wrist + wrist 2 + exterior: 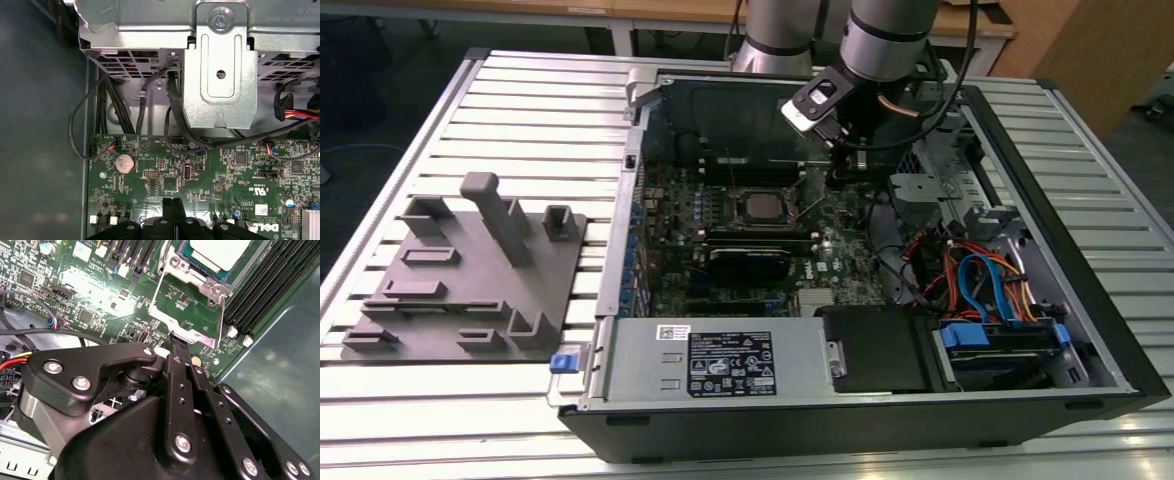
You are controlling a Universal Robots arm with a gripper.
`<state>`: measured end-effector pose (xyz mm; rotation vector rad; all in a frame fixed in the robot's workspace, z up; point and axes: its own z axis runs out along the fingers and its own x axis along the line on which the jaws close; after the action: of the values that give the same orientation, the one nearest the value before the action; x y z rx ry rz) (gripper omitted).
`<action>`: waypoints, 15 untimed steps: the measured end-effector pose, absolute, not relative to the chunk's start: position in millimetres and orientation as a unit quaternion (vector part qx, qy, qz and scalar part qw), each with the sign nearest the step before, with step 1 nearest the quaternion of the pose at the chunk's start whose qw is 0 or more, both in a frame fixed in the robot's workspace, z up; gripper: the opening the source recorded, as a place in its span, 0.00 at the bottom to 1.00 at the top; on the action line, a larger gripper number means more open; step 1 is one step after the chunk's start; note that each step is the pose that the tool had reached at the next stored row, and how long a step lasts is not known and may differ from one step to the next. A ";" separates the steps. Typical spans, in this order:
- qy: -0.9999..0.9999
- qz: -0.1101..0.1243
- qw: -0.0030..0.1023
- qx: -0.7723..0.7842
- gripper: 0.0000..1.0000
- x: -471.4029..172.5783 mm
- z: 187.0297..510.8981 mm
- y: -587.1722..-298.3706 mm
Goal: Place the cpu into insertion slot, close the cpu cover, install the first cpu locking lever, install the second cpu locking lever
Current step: 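Close the cpu cover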
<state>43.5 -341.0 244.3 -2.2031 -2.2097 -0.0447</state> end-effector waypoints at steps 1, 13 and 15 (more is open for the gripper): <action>-0.708 -0.014 0.010 -0.706 0.11 43.5 244.3 -341.0; -0.708 -0.014 0.010 -0.706 0.11 41.5 244.3 -341.0; -0.708 -0.014 0.010 -0.706 0.11 40.9 244.3 -341.0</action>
<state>40.9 -341.0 244.3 -2.2031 -2.2097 -0.0447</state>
